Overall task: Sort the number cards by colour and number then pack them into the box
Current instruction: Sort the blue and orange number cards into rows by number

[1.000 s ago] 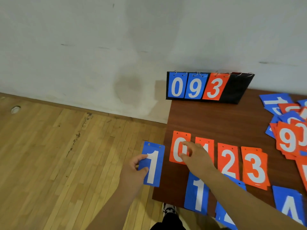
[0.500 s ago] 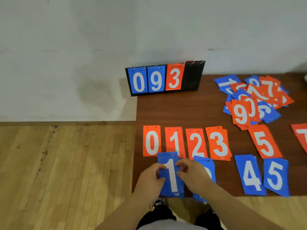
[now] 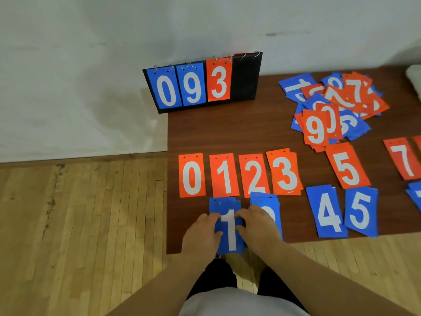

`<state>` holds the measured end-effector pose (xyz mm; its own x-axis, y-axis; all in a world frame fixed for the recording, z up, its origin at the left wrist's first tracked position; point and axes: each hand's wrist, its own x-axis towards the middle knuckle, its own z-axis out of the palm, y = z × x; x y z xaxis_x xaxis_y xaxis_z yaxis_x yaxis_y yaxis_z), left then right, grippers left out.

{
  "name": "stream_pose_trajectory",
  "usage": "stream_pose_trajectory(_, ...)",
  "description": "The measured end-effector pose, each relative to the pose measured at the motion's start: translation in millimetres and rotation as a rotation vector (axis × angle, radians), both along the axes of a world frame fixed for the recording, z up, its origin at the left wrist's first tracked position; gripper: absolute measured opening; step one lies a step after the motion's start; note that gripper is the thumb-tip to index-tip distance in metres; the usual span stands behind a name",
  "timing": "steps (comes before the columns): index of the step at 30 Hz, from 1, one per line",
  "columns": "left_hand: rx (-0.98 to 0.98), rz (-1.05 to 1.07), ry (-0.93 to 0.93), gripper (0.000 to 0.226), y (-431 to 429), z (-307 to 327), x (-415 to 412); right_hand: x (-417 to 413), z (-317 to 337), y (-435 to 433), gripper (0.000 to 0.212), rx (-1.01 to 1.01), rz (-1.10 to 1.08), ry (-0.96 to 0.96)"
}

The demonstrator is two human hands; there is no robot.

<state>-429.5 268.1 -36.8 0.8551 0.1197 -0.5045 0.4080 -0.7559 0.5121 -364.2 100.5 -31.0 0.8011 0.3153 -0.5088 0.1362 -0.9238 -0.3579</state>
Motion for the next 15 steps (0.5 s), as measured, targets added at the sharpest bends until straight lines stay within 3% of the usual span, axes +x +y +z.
stream_pose_trajectory(7, 0.032, 0.148, -0.109, 0.039, -11, 26, 12, 21, 33, -45, 0.038, 0.095, -0.080, -0.024)
stream_pose_trajectory(15, 0.147, 0.055, -0.240, 0.051, -103, 83, 82, 72, 75, -186, 0.049, 0.144, -0.207, -0.209)
